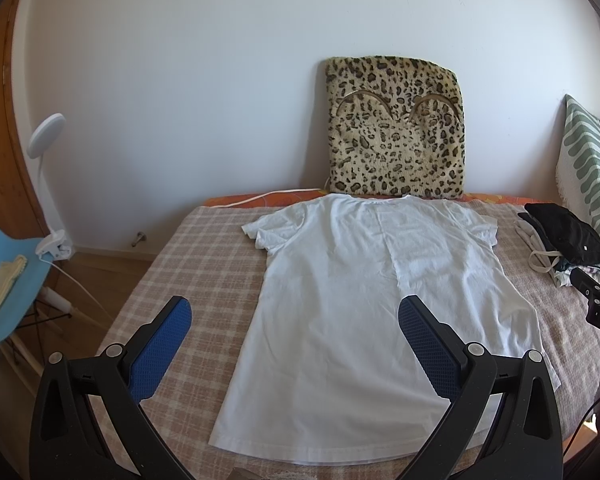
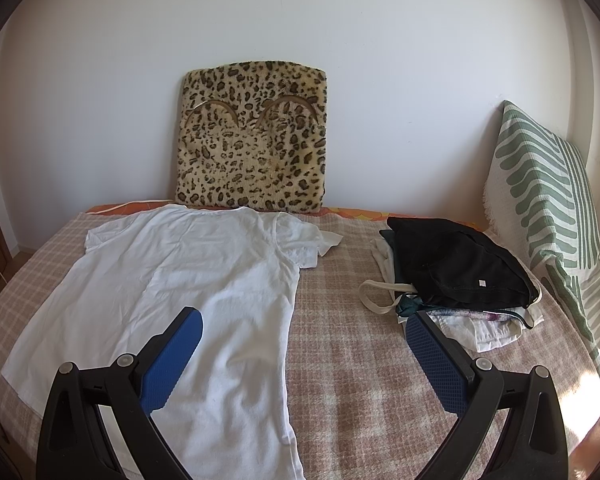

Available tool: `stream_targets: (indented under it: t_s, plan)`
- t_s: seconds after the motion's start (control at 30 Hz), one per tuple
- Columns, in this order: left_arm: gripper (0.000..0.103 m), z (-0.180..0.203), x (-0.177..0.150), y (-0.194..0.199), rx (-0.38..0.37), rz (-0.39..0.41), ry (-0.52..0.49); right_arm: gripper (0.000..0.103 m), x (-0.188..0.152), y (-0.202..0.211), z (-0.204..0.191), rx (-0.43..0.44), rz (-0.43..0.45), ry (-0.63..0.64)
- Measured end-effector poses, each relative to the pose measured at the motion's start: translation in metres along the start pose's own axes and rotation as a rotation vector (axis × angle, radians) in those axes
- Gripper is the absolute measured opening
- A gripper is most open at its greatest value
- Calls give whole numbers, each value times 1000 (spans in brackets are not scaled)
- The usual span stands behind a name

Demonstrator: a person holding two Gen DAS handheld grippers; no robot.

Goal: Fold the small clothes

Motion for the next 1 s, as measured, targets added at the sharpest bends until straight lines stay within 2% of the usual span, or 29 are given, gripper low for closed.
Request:
stream_targets:
  t_s: [0.87, 0.9, 1.0]
  plan:
    - [103, -7, -2, -5, 7, -9, 3, 103, -8, -3, -8, 0, 1, 5]
    - [103, -7, -2, -5, 9, -9, 3, 103, 0, 1, 2, 1, 1, 6]
    - [103, -7, -3, -7, 10, -14, 2, 103, 0, -1, -3, 3, 3, 8]
Point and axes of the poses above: each gripper's, at about its wrist camera, not at the fingertips, and y roughly against the way its jaws point, z to its right, x to its top, the point moved 2 cm from there along -y, roughly the way its jaws point, and after that the axes turned 14 degrees about -z, right-handed, at the moved point
